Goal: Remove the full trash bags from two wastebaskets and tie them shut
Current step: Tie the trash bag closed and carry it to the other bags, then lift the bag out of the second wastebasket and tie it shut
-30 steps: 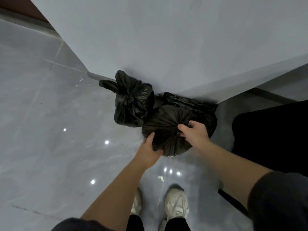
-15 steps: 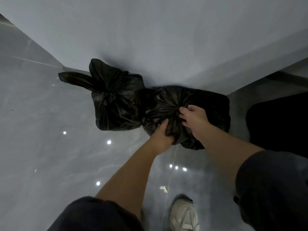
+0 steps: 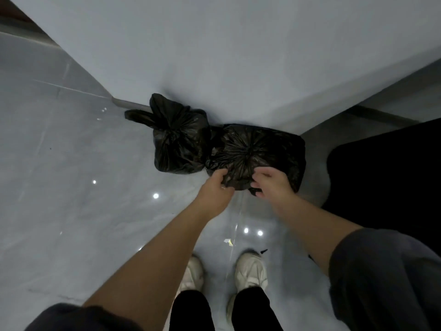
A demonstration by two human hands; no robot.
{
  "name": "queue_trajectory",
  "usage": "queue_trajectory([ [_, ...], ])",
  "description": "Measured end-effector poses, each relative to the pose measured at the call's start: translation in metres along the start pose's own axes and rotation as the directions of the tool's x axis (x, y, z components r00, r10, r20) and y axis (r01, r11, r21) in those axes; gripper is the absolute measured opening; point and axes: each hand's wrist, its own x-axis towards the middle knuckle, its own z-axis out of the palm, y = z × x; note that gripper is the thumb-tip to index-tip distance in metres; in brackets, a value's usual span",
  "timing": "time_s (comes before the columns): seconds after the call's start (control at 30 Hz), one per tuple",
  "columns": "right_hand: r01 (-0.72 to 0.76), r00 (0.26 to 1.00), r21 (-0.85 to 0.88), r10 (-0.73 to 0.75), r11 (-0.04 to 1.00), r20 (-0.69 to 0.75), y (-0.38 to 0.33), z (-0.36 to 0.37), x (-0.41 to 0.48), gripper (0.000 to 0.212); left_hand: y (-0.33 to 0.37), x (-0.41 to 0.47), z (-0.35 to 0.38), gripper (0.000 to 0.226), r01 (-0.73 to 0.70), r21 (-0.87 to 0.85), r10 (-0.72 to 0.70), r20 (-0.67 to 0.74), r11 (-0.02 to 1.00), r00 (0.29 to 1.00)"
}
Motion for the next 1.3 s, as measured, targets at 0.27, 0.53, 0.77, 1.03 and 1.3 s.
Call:
queue_trajectory([
  [0.27,0.002,0.996,-0.04,0.002,0.999,0.086,-0.002,-0.001,-0.153,0.014,0.035,-0.161,-0.033,0.028,0.061,0.058,-0.053,-0.129,0.997,0.99],
  [0.53,0.18,0.96,-0.151,-0.14,0.972,0.242,0.035,-0.007,-0.292,0.015,0.021,-0.309,-0.05,0.012,-0.002,-0.168,-0.043,-0.268,0.986,0.962],
  [0.77,0.29,0.939,-0.094,-0.264,0.952,0.221,0.117,-0.022,-0.381,0.016,-0.043,-0.417,-0.025,0.015,-0.061,-0.275,-0.014,-0.262,0.96,0.965],
  [1.03,0.326,0.921,-0.057,-0.303,0.944,0.245,0.177,-0.045,-0.461,0.016,-0.088,-0.51,-0.001,0.012,-0.101,-0.316,-0.011,-0.335,0.943,0.942],
  [1.3,0.349,0.902,-0.107,-0.303,0.931,0.309,0.254,-0.081,-0.479,0.017,-0.136,-0.558,0.077,0.01,-0.091,-0.369,-0.069,-0.399,0.925,0.915],
])
